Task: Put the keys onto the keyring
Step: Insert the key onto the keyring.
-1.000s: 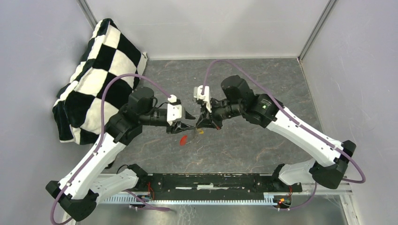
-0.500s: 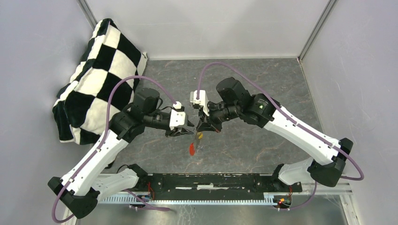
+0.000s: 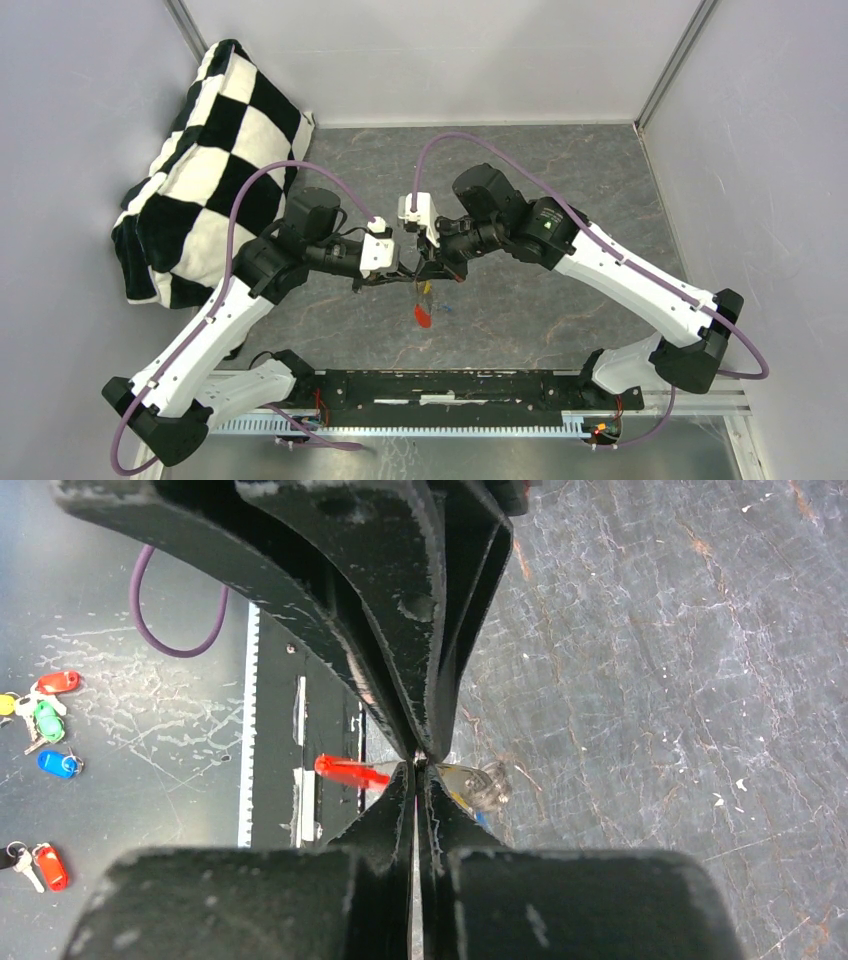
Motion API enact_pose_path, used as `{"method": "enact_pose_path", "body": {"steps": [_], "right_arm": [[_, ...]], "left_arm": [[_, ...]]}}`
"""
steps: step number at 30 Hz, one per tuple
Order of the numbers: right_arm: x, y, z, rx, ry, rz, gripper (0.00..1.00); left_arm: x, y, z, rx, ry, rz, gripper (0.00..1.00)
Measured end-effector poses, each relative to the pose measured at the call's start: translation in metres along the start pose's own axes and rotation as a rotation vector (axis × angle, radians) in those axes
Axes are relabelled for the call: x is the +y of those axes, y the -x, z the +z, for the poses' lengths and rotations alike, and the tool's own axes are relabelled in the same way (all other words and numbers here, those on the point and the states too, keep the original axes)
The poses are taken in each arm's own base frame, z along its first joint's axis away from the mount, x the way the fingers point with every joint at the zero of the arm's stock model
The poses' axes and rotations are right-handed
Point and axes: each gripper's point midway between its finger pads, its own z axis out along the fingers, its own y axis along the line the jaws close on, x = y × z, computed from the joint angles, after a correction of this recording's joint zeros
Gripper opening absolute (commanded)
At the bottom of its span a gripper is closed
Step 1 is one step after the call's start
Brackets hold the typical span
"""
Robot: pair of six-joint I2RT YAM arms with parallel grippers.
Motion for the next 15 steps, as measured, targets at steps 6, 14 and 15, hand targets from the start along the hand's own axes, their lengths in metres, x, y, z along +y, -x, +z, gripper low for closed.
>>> {"method": "enact_pose_path", "body": {"steps": [6,14,15], "right_arm": [[0.001,0.002,0.0,-0.008,0.004,0.005,0.3],[-0.027,0.004,-0.045,-0.246,-0.193,0.036,0.62],[-0.029,0.001,-0.054,-0.281,-0.224,0.046,0.65]], "left_arm": [[0.0,0.0,0.0,0.0,0.001,-0.004,0.02],[0.012,0.018,-0.001,-0.103,0.118,-0.12,0.02],[0.015,0.025,-0.002,-0.132,0.139,-0.133,0.02]]}}
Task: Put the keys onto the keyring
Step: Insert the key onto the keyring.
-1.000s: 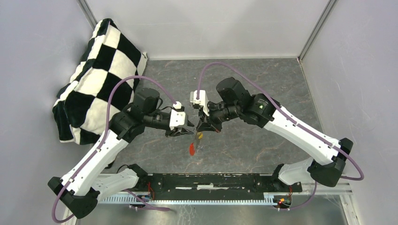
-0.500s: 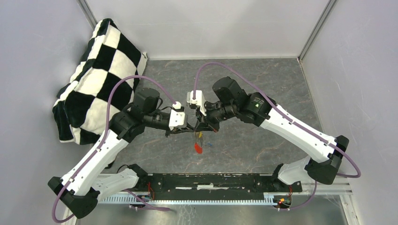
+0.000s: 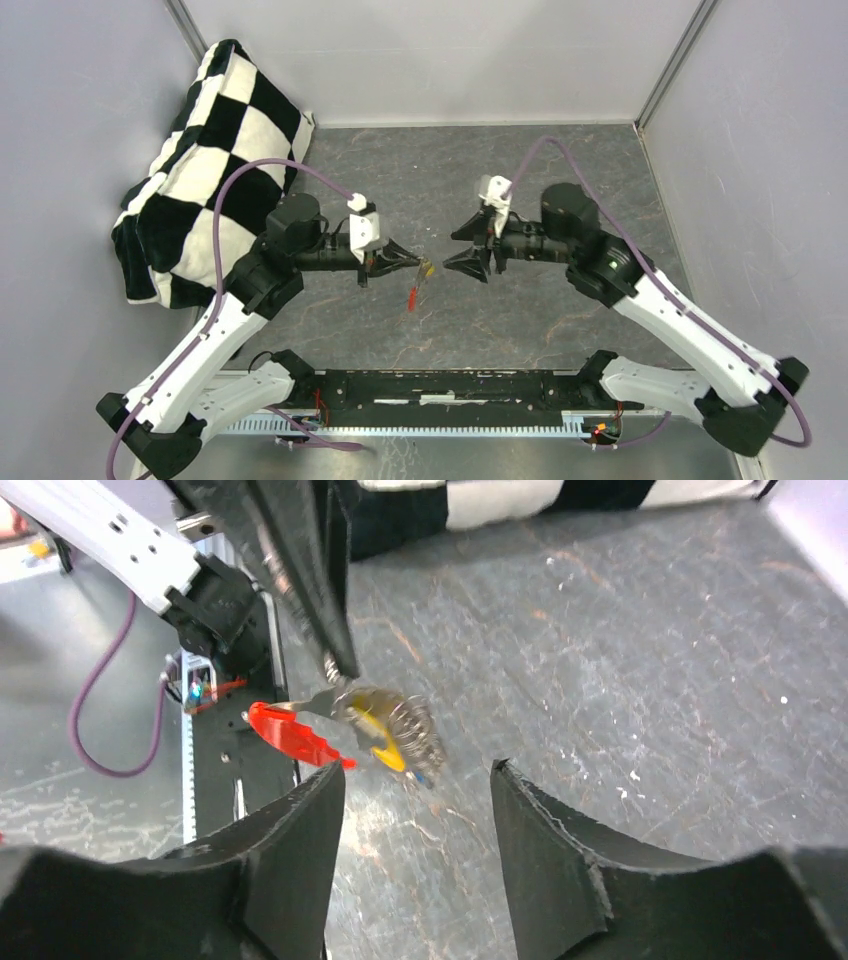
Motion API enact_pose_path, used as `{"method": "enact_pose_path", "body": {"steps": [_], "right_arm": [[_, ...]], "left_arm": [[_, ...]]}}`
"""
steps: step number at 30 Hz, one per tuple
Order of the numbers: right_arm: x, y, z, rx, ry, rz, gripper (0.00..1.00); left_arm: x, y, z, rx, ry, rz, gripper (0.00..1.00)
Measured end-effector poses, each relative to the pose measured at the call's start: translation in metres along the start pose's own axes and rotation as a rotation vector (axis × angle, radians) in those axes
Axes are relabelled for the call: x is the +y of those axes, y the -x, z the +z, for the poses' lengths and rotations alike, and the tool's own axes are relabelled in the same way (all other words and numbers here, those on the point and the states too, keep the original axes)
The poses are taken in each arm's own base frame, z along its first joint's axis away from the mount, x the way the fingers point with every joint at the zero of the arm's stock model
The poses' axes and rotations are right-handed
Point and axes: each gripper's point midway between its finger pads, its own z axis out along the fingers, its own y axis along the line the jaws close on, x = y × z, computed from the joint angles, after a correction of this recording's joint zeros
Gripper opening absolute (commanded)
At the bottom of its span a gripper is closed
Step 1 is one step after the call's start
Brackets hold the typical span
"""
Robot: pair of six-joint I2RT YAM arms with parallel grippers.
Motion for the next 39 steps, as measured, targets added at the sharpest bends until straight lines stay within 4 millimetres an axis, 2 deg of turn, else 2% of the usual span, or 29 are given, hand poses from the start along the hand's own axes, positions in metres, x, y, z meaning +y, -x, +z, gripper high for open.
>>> {"method": "enact_pose_path", "body": {"steps": [2,4,9,12,16,19,21,24,39], "right_arm": [[0.001,0.004,-0.013,-0.081,-0.026,-0.001,0.67],[0.007,0.009,-0.016,-0.141,-0.012,-0.003,0.7],[0.012,0.012,-0.004,-0.205,0.042,0.016,0.7],[0.012,0.012,0.002,-0.219,0.06,0.031,0.64],[0.014,0.022,0.004,-0.256,0.079,0.024,0.46],[0.016,0.029,0.004,-0.284,0.097,0.018,0.22],[0.017,0.031,0.006,-0.292,0.111,0.021,0.11],[0.018,0.028,0.009,-0.279,0.13,0.036,0.01],[0.023,0.028,0.009,-0.275,0.16,0.046,0.0]], "left_arm": [[0.005,0.016,-0.001,-0.061,0.035,-0.021,0.02],[0.009,0.033,-0.002,-0.128,0.067,-0.041,0.02],[0.011,0.056,-0.003,-0.221,0.082,-0.087,0.02],[0.011,0.061,-0.003,-0.242,0.079,-0.103,0.02],[0.01,0.064,-0.003,-0.253,0.071,-0.105,0.02],[0.008,0.065,-0.003,-0.256,0.063,-0.105,0.02],[0.008,0.065,-0.003,-0.256,0.062,-0.105,0.02],[0.008,0.064,-0.003,-0.255,0.062,-0.105,0.02],[0.007,0.064,-0.005,-0.257,0.068,-0.087,0.02]]}}
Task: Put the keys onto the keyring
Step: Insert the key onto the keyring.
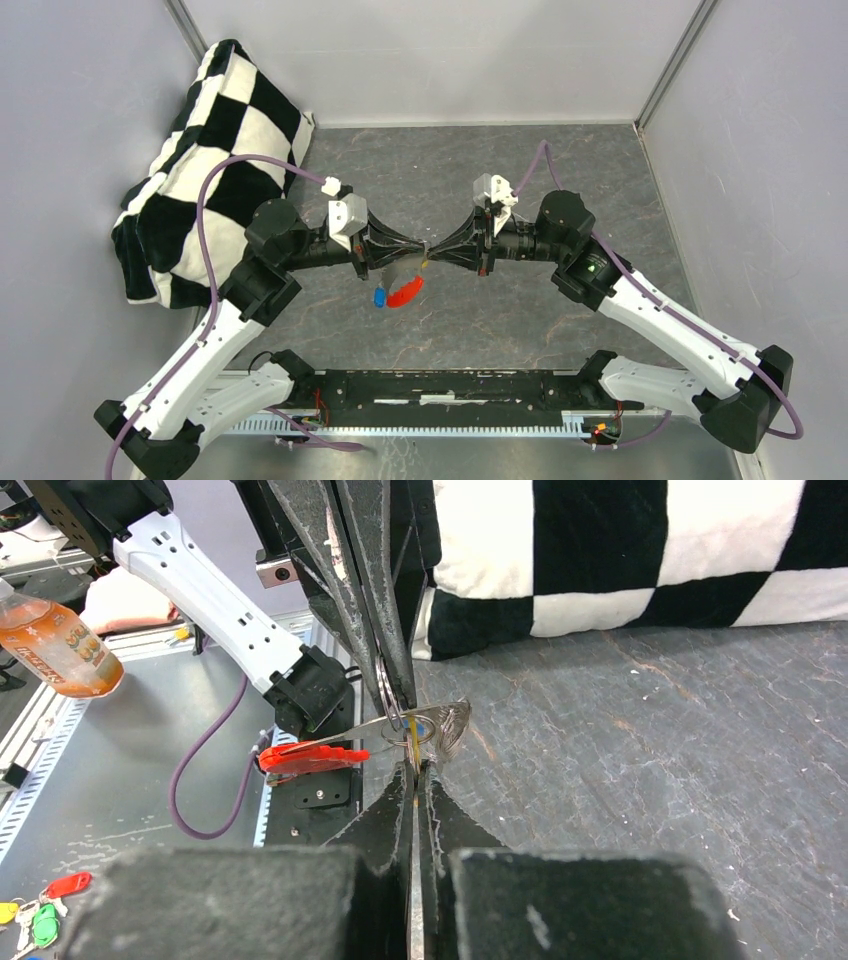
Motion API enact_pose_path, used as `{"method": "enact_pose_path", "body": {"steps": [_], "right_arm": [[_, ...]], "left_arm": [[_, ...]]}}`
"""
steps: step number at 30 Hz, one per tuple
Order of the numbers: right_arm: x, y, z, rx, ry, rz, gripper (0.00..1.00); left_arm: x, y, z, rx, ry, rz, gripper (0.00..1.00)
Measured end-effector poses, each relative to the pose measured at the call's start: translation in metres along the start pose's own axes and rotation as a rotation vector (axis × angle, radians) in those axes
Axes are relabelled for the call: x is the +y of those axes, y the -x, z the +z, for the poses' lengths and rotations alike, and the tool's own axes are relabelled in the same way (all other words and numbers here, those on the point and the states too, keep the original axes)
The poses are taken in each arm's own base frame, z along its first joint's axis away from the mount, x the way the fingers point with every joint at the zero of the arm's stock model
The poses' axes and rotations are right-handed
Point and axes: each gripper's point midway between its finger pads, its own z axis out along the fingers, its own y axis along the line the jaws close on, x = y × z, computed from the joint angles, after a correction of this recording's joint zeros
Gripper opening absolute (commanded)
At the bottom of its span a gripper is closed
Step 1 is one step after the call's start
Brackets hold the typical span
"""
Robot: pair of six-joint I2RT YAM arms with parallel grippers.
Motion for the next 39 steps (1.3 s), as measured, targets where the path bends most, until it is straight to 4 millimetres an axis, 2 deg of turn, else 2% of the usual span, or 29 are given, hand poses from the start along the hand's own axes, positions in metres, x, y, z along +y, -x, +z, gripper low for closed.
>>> {"method": "enact_pose_path", "body": {"steps": [29,31,34,36,38,39], "right_arm": [[0.001,0.012,-0.008,0.061,-0.018,-0.059,0.01],[0.0,0.011,-0.007,0.068,-0.018,-0.061,0.1],[-0.005,0.007,-0.008,0.086,-0.04,-0.065,0.36],[-0.01,0.005,-0.01,0.099,-0.07,-0.071,0.61],[-0.017,0.001,-0.012,0.117,-0.114,-0.078,0.73],[-0.022,-0.001,-0.014,0.125,-0.144,-0.087,0.76]], "left_arm": [[-0.01,-0.01,-0.003,0.035,-0.053,0.01,0.02],[-0.01,-0.01,-0.003,0.035,-0.053,0.01,0.02],[-0.008,-0.011,-0.003,0.037,-0.046,0.009,0.02],[-0.005,-0.011,-0.002,0.038,-0.028,0.009,0.02],[0.001,-0.011,-0.002,0.039,0.004,0.01,0.02],[0.005,-0.011,-0.002,0.038,0.026,0.012,0.02]]}}
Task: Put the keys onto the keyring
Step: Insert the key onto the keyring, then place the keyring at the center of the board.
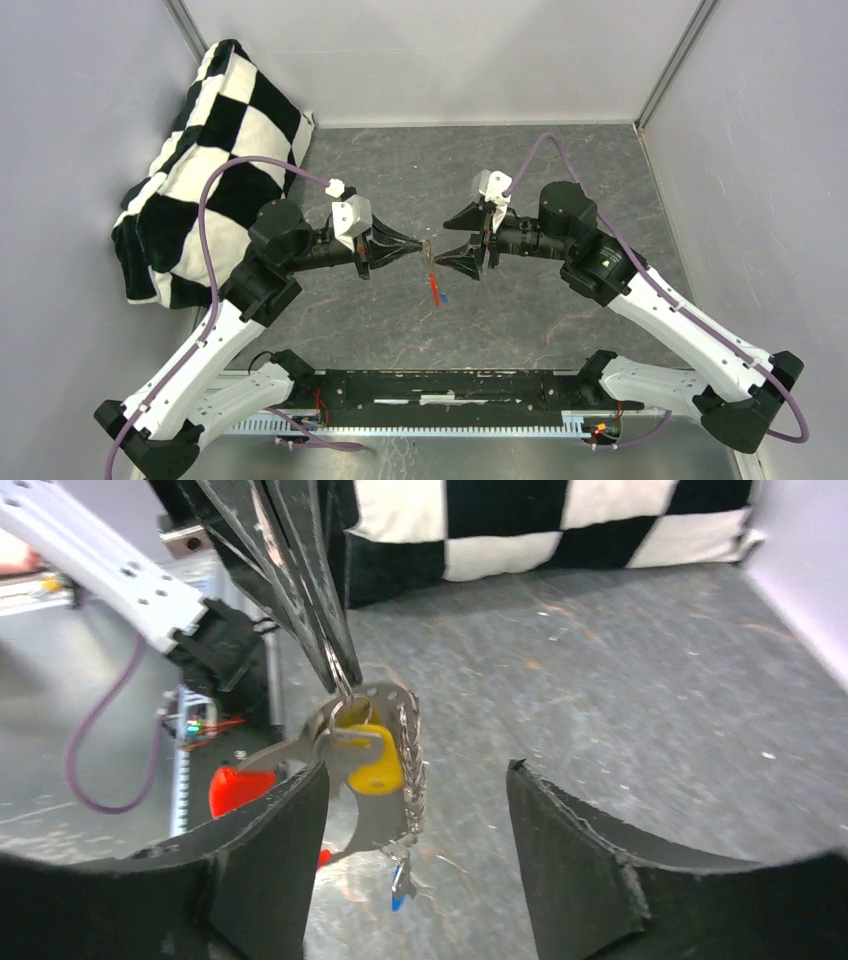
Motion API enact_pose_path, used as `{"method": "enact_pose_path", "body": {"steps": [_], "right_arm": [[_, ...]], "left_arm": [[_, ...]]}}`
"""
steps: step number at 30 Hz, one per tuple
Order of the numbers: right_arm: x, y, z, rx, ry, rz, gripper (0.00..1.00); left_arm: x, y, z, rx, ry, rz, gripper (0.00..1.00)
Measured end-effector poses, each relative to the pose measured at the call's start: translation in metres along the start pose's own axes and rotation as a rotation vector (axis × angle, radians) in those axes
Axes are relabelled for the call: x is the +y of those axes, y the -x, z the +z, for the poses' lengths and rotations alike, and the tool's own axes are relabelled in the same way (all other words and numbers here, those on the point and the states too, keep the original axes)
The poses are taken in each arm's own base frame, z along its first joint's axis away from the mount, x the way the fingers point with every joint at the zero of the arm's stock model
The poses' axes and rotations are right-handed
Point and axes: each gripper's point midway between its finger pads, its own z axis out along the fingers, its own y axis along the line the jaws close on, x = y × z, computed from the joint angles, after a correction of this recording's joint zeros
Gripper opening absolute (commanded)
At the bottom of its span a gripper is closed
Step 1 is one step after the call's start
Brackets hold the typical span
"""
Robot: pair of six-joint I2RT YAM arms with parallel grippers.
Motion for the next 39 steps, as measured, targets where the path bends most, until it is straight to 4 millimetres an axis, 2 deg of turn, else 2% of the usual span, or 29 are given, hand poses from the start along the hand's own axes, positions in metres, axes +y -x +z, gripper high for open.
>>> {"method": "enact_pose_path", "body": {"steps": [3,5,6,11,15,19,23,29,31,33,35,37,38,39], "right_arm": [[-0.01,-0.002,-0.004,0.013,-0.065,-0.013,0.85],[-0.015,-0.002,-0.007,0.018,-0.104,-0.019,0.97],[-0.017,-0.003,-0.008,0.021,-0.113,-0.02,0.98],[-0.018,-0.003,-0.007,-0.003,-0.127,-0.002,0.98],[-0.014,-0.016,-0.005,-0.037,-0.122,0.037,0.98],[-0.006,-0.033,0.007,-0.047,-0.108,0.053,0.98],[-0.003,-0.039,0.024,-0.047,-0.116,0.038,0.98],[-0.037,-0.053,0.039,-0.027,-0.263,0.017,0.94],[-0.044,-0.059,0.042,-0.015,-0.294,0.011,0.88],[-0.048,-0.064,0.043,-0.003,-0.312,0.005,0.76],[-0.05,-0.067,0.042,-0.002,-0.319,0.001,0.52],[-0.053,-0.068,0.042,-0.005,-0.323,-0.001,0.21],[-0.053,-0.068,0.041,-0.008,-0.321,-0.002,0.06],[-0.053,-0.067,0.042,-0.014,-0.317,0.002,0.01]], "left_arm": [[0.012,-0.001,0.0,-0.001,0.067,0.004,0.02],[0.021,-0.004,0.0,0.003,0.116,0.002,0.02],[0.026,-0.007,0.0,0.006,0.143,0.0,0.02],[0.052,-0.025,-0.003,0.038,0.281,-0.02,0.02],[0.071,-0.032,-0.006,0.055,0.38,-0.026,0.02],[0.08,-0.033,-0.008,0.054,0.43,-0.022,0.02],[0.084,-0.03,-0.009,0.043,0.453,-0.016,0.02],[0.084,-0.03,-0.009,0.041,0.454,-0.022,0.02],[0.084,-0.03,-0.009,0.042,0.453,-0.023,0.02],[0.084,-0.03,-0.01,0.041,0.452,-0.023,0.02],[0.083,-0.029,-0.01,0.039,0.451,-0.021,0.02],[0.082,-0.028,-0.01,0.035,0.446,-0.02,0.04],[0.081,-0.027,-0.01,0.033,0.442,-0.02,0.1],[0.08,-0.027,-0.01,0.031,0.438,-0.019,0.2]]}}
